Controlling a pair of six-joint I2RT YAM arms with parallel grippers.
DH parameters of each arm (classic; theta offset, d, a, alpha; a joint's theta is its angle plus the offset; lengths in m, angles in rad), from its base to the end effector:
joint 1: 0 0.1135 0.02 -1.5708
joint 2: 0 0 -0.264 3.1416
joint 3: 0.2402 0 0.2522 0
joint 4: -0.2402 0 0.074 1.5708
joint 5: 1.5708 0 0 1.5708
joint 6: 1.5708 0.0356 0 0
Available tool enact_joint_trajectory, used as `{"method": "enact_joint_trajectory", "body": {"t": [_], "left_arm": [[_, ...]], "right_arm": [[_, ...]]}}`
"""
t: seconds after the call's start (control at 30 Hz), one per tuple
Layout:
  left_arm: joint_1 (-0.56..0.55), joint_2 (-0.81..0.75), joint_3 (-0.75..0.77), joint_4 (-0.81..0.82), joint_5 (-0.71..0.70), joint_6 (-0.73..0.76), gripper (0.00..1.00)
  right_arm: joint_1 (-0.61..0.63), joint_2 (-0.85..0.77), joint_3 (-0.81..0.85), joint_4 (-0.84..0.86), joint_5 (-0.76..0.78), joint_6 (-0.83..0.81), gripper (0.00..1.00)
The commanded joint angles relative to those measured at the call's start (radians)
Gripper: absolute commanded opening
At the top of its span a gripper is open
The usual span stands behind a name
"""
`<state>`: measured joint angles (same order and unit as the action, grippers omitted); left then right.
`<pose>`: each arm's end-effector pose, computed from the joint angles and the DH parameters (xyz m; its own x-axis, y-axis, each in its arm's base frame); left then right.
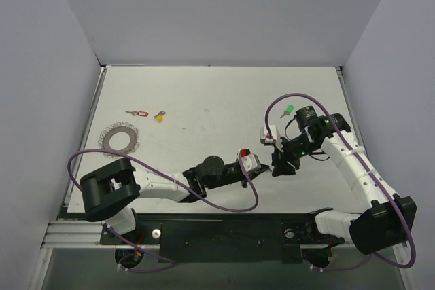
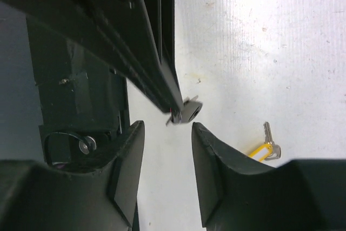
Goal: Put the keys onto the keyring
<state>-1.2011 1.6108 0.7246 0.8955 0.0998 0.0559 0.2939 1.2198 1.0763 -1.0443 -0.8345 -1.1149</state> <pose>0.1200 -0.3196 0.2265 0.0572 0.0062 -0.9983 0.9621 0.2667 0.0568 0.1999 0.0881 0.2949 0.0218 -0.6234 -0.7816 -0.9994 0.0064 -0.0329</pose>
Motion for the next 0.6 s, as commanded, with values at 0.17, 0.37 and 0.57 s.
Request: {"method": "enact_joint_trajectory", "body": {"t": [0.17,0.37,0.57], "left_arm": [[0.037,-0.077,-0.204,0.478,-0.133,-0.301,0.00],[0.037,-0.072,-0.226,0.562,-0.109,-0.292,0.00],[0.037,-0.061,-0.237,0.632,-0.074,-0.301,0.00]], "right_arm": [[-0.128,-0.077,-0.071,-0.036,-0.253,-0.144,0.38],[-0.136,-0.082,-0.115,-0.036,-0.330,-0.318,0.36],[-0.087,-0.020,-0.056,-0.043,-0.327,-0.344,0.33]]}}
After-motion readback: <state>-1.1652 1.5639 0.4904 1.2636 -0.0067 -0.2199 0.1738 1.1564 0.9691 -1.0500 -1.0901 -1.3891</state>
